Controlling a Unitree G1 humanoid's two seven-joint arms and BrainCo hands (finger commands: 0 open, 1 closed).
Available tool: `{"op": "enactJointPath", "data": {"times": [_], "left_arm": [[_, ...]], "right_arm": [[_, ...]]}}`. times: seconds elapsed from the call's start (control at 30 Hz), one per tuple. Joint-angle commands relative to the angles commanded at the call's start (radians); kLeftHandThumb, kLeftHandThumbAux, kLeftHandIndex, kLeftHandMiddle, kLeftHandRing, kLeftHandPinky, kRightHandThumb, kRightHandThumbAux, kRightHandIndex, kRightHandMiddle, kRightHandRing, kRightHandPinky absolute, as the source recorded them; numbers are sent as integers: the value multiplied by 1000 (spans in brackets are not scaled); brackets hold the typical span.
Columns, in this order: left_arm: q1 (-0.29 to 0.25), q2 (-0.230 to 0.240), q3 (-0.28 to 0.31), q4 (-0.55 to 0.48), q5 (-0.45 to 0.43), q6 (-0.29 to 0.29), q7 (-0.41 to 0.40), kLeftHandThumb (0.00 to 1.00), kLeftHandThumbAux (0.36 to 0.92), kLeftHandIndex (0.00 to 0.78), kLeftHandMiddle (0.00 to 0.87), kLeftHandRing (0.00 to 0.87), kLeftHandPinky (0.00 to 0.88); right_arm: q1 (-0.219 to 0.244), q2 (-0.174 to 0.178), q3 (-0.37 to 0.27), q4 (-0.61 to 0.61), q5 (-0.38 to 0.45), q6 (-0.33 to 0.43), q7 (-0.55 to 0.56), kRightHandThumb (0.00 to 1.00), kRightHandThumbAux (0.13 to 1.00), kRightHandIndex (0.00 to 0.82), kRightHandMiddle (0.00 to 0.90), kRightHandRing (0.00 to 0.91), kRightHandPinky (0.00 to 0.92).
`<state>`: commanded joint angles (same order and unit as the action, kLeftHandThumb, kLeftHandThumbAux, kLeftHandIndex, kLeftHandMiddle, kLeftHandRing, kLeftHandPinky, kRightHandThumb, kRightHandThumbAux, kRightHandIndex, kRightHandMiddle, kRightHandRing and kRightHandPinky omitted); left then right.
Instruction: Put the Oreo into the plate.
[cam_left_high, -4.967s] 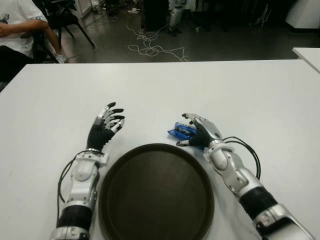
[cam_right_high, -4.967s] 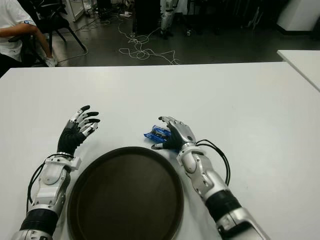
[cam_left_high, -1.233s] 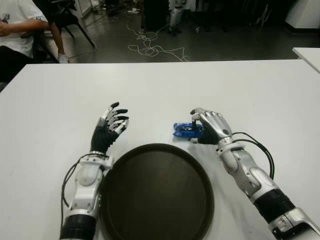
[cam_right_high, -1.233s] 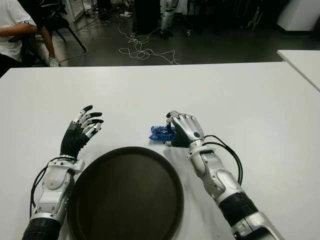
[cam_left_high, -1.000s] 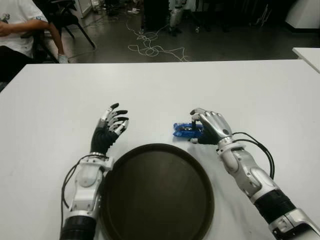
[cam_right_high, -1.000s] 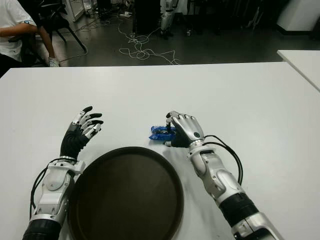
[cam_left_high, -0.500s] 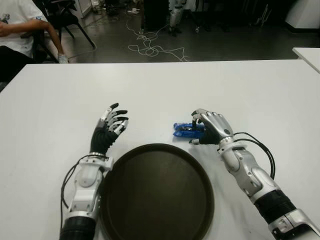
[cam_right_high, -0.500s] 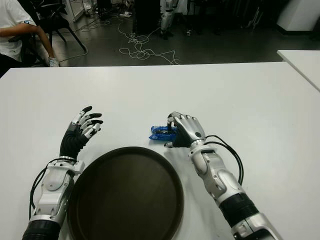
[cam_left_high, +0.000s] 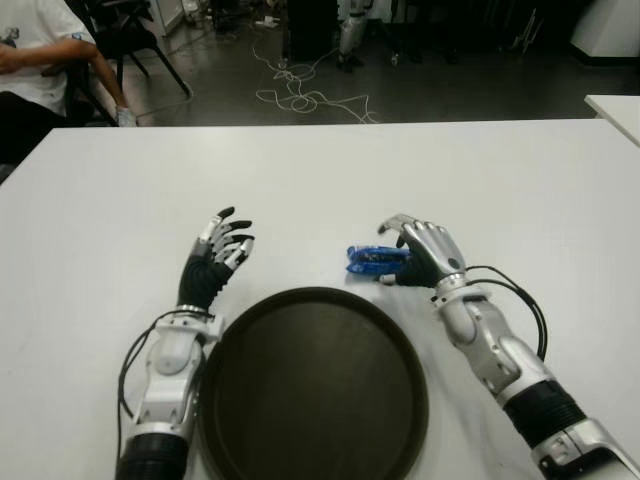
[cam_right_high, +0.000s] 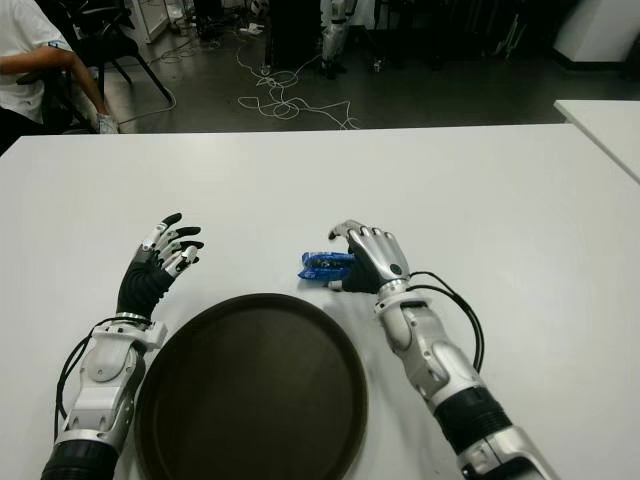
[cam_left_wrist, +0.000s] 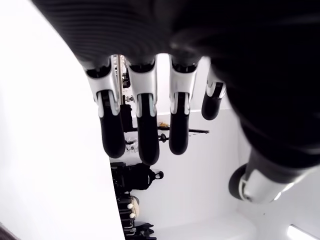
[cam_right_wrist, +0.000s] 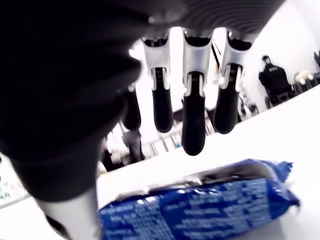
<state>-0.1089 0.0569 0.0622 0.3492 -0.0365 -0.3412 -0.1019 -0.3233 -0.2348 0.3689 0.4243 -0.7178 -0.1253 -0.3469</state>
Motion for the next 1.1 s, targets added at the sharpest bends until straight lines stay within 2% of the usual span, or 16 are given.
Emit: {"op": "enactJointPath", "data": {"times": [0.07, 0.2, 0.47, 0.73, 1.1], "left_arm": [[-2, 1, 1, 5, -3, -3, -3, 408, 576, 105, 250, 285, 315], [-7, 1, 3, 18, -8, -7, -7, 416, 578, 106, 250, 285, 316], [-12, 3, 2, 26, -1, -11, -5, 434, 590, 106, 259, 289, 319], [-17, 2, 2, 39, -6, -11, -10, 436, 605, 113, 267, 293, 321], [-26, -3, 5, 59, -10, -26, -9, 453, 605, 106, 254, 287, 321]], "right_arm": [[-4, 4, -2, 13, 2, -7, -14, 0, 808, 193, 258, 272, 289], [-12, 10, -4, 36, 2, -5, -24, 0, 784, 140, 201, 218, 235], [-20, 9, 0, 51, -1, 9, -15, 0, 755, 90, 141, 162, 185], [-23, -5, 13, 39, -15, 19, 4, 0, 755, 67, 115, 137, 162], [-14, -46, 38, -50, -44, 55, 109, 0, 788, 70, 110, 117, 121]]}}
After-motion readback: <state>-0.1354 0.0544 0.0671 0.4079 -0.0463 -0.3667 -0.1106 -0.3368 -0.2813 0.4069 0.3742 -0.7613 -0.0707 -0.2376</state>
